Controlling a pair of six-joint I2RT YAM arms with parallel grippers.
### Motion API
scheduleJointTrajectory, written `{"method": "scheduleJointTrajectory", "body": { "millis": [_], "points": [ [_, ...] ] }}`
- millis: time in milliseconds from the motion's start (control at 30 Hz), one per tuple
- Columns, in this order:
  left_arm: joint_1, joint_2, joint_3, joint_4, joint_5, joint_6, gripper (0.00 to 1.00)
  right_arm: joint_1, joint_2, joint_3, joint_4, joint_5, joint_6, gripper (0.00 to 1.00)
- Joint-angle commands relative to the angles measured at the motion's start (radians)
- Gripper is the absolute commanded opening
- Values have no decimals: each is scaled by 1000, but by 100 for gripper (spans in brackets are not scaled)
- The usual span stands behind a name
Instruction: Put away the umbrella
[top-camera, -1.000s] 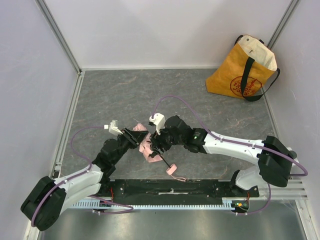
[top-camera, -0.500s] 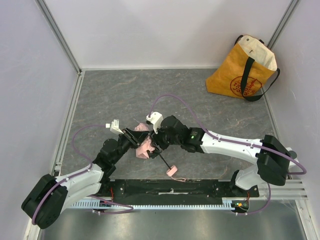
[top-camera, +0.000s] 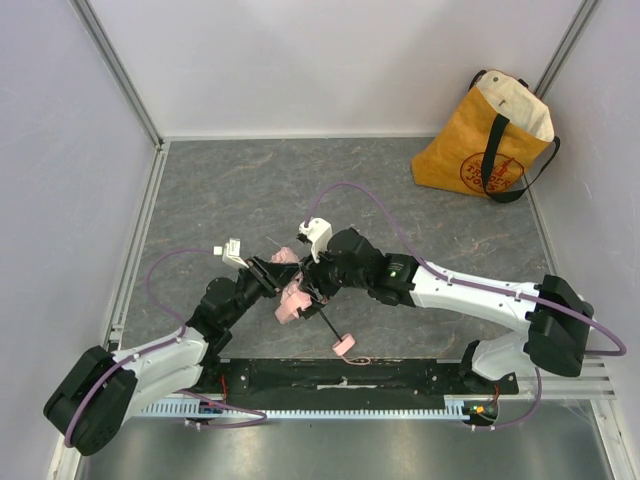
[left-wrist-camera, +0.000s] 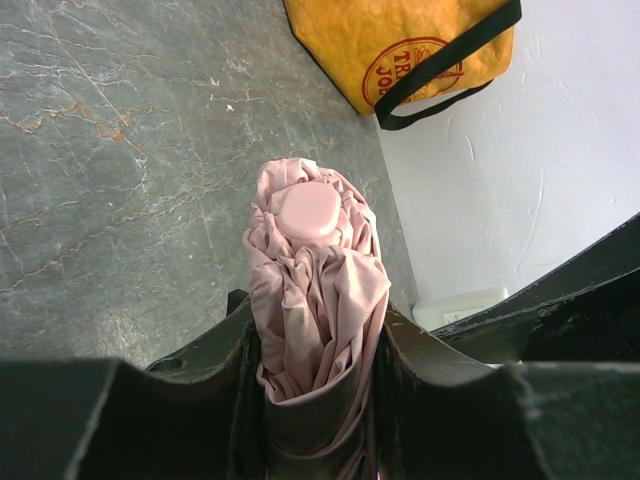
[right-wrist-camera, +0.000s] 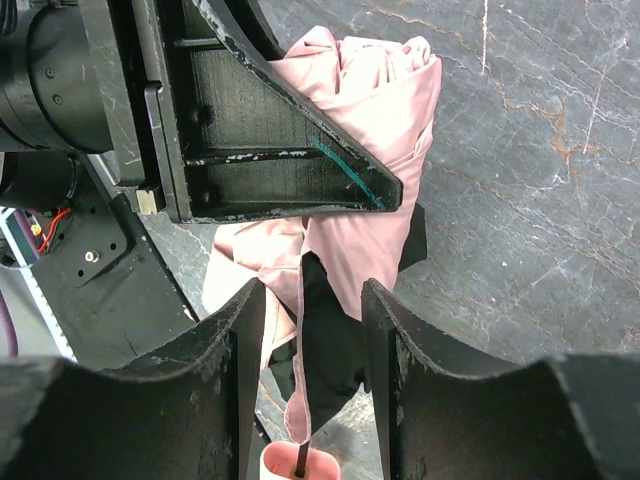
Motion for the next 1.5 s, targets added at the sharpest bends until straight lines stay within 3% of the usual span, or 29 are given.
{"method": "scheduleJointTrajectory", "body": {
  "millis": [0, 133, 267, 500, 600, 767, 933, 1100, 1267, 1400, 1467],
  "points": [
    [-4, 15, -65, 118, 24, -2, 2, 3, -20, 24, -14, 53, 6, 49],
    [-5, 18, -64, 116, 25, -12, 2, 3, -28, 27, -25, 71, -3, 43],
    [-4, 17, -64, 141, 44, -14, 2, 3, 18, 46, -66, 152, -1, 27],
    [-4, -20, -93, 181, 46, -37, 2, 2, 5, 8, -69, 210, 28, 27],
    [-2, -34, -94, 182, 49, -41, 2, -11, -11, -28, -57, 230, 74, 35],
    [-4, -13, -97, 240, 63, -67, 2, -15, 38, -55, 30, 85, 114, 35],
    [-2, 23, -103, 312, 77, -115, 2, -15, 81, -74, 30, 86, 102, 43],
    [-1, 52, -117, 404, 78, -172, 2, -41, 34, -155, 40, 78, 82, 44],
    [-2, 21, -117, 362, 52, -210, 2, -100, -49, -239, 95, -41, 106, 45],
    [-1, -22, -97, 293, 15, -271, 2, -104, -51, -191, 18, -32, 101, 47],
    [-2, -52, -79, 196, -24, -346, 2, -126, -101, -180, 15, -32, 132, 55]
  ]
}}
